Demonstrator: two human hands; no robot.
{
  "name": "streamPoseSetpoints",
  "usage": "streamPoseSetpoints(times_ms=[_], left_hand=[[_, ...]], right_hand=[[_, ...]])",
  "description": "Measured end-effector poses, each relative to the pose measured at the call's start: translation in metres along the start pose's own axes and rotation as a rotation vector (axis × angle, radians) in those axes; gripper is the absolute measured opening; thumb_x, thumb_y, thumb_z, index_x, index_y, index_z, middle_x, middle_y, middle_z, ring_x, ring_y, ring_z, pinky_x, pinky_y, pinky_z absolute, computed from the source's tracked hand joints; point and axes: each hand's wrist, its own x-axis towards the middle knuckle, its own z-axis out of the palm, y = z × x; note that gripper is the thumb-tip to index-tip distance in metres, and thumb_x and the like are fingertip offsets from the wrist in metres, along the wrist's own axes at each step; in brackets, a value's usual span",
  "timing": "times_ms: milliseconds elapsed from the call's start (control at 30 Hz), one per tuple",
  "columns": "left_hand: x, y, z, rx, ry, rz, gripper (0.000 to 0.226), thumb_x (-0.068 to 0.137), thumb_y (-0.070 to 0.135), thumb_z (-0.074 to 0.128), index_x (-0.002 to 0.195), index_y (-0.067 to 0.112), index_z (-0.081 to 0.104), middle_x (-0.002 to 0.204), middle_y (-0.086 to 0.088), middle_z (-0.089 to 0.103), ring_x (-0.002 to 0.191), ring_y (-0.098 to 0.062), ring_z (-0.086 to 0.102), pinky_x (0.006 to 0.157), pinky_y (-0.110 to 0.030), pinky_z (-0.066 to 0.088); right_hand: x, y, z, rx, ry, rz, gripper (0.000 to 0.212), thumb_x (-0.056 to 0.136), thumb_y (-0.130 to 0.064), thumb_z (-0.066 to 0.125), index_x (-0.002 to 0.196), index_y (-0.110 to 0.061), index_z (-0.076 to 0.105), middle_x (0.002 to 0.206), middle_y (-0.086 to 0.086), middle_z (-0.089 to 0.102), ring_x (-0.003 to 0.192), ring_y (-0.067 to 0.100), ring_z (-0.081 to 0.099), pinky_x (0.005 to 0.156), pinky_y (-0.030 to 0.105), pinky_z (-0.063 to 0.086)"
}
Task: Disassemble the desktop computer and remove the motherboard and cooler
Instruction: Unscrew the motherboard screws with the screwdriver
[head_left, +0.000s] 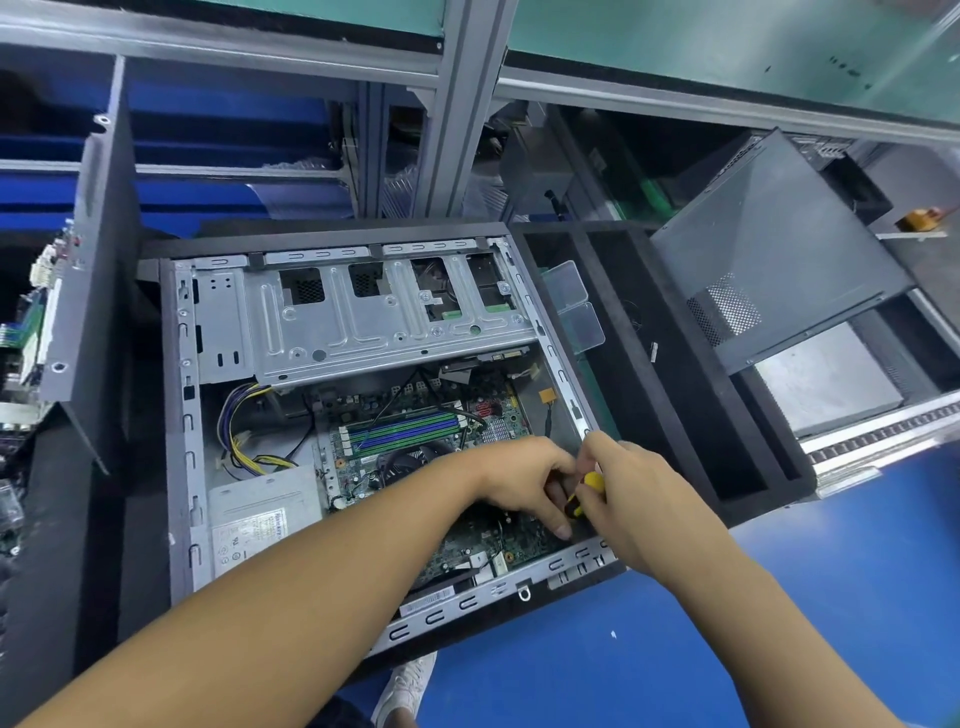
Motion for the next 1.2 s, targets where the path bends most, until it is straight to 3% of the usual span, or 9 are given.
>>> streamPoseSetpoints(times_ms=[167, 233, 367, 533, 633, 867, 1000, 1133, 1200], left_hand=[[0.001, -0.003, 0.000, 0.036, 0.011, -0.008, 0.028, 0.077, 0.021, 0.084, 0.073, 0.035, 0.060, 0.065, 0.027, 0.064, 0.063, 0.012, 0.059, 0.059, -0.007, 0.040], [0.002, -0.002, 0.005, 0.036, 0.039, 0.008, 0.028, 0.073, 0.025, 0.084, 0.073, 0.034, 0.058, 0.067, 0.022, 0.064, 0.063, 0.005, 0.058, 0.059, -0.013, 0.045], [0.004, 0.001, 0.009, 0.051, 0.078, 0.045, 0.041, 0.070, 0.033, 0.086, 0.099, 0.021, 0.061, 0.092, 0.004, 0.067, 0.085, -0.018, 0.064, 0.077, -0.041, 0.054], [-0.001, 0.001, 0.000, -0.011, 0.006, 0.023, 0.044, 0.073, 0.024, 0.087, 0.110, 0.014, 0.066, 0.101, 0.000, 0.072, 0.089, -0.014, 0.067, 0.083, -0.033, 0.054], [-0.002, 0.002, -0.002, 0.021, 0.005, 0.020, 0.025, 0.075, 0.022, 0.085, 0.095, 0.018, 0.071, 0.083, 0.012, 0.070, 0.073, -0.003, 0.063, 0.072, -0.023, 0.049], [0.001, 0.005, 0.012, 0.084, 0.112, 0.049, 0.039, 0.068, 0.033, 0.087, 0.093, 0.024, 0.058, 0.079, 0.013, 0.059, 0.073, -0.009, 0.057, 0.064, -0.033, 0.048], [-0.003, 0.005, 0.003, 0.063, 0.040, 0.035, 0.047, 0.070, 0.031, 0.088, 0.109, 0.016, 0.065, 0.099, 0.003, 0.070, 0.091, -0.017, 0.065, 0.082, -0.038, 0.053], [-0.004, 0.005, 0.004, 0.064, 0.053, 0.023, 0.025, 0.074, 0.023, 0.085, 0.091, 0.017, 0.067, 0.076, 0.015, 0.065, 0.069, -0.001, 0.060, 0.066, -0.026, 0.050], [-0.003, 0.006, 0.008, 0.064, 0.088, 0.019, 0.032, 0.072, 0.026, 0.085, 0.094, 0.018, 0.064, 0.079, 0.011, 0.064, 0.074, -0.011, 0.061, 0.069, -0.034, 0.052]], right_hand=[[0.000, 0.001, -0.001, -0.017, -0.079, -0.035, 0.017, 0.093, -0.020, 0.055, 0.094, -0.031, 0.042, 0.092, -0.006, 0.035, 0.067, 0.006, 0.037, 0.050, 0.019, 0.026], [-0.001, 0.002, 0.000, 0.011, -0.058, -0.036, 0.013, 0.094, -0.027, 0.056, 0.095, -0.030, 0.044, 0.092, -0.005, 0.037, 0.067, 0.007, 0.040, 0.052, 0.020, 0.030], [-0.001, -0.001, 0.003, -0.022, 0.029, 0.033, 0.028, 0.098, -0.047, 0.051, 0.096, -0.024, 0.036, 0.081, -0.005, 0.046, 0.066, 0.017, 0.046, 0.055, 0.032, 0.034], [0.001, 0.002, 0.004, -0.013, 0.001, 0.002, 0.017, 0.098, -0.030, 0.051, 0.095, -0.022, 0.036, 0.085, -0.004, 0.049, 0.065, 0.013, 0.043, 0.049, 0.025, 0.027], [0.001, 0.003, 0.001, -0.003, -0.055, -0.026, 0.015, 0.093, -0.025, 0.055, 0.096, -0.026, 0.041, 0.094, -0.003, 0.047, 0.070, 0.011, 0.044, 0.050, 0.022, 0.028], [0.000, 0.002, 0.009, -0.071, 0.017, 0.041, 0.034, 0.097, -0.052, 0.048, 0.094, -0.022, 0.032, 0.082, -0.002, 0.052, 0.068, 0.023, 0.050, 0.056, 0.034, 0.037], [0.000, 0.004, 0.011, -0.039, 0.001, 0.037, 0.021, 0.099, -0.039, 0.049, 0.096, -0.025, 0.033, 0.079, -0.004, 0.051, 0.064, 0.020, 0.050, 0.053, 0.034, 0.039], [0.002, 0.005, 0.008, -0.016, -0.032, 0.026, 0.020, 0.095, -0.035, 0.051, 0.095, -0.024, 0.035, 0.081, -0.005, 0.053, 0.062, 0.016, 0.049, 0.052, 0.033, 0.039], [0.002, 0.004, 0.009, -0.004, -0.007, 0.048, 0.029, 0.094, -0.045, 0.052, 0.093, -0.022, 0.034, 0.077, -0.004, 0.054, 0.062, 0.020, 0.052, 0.051, 0.033, 0.038]])
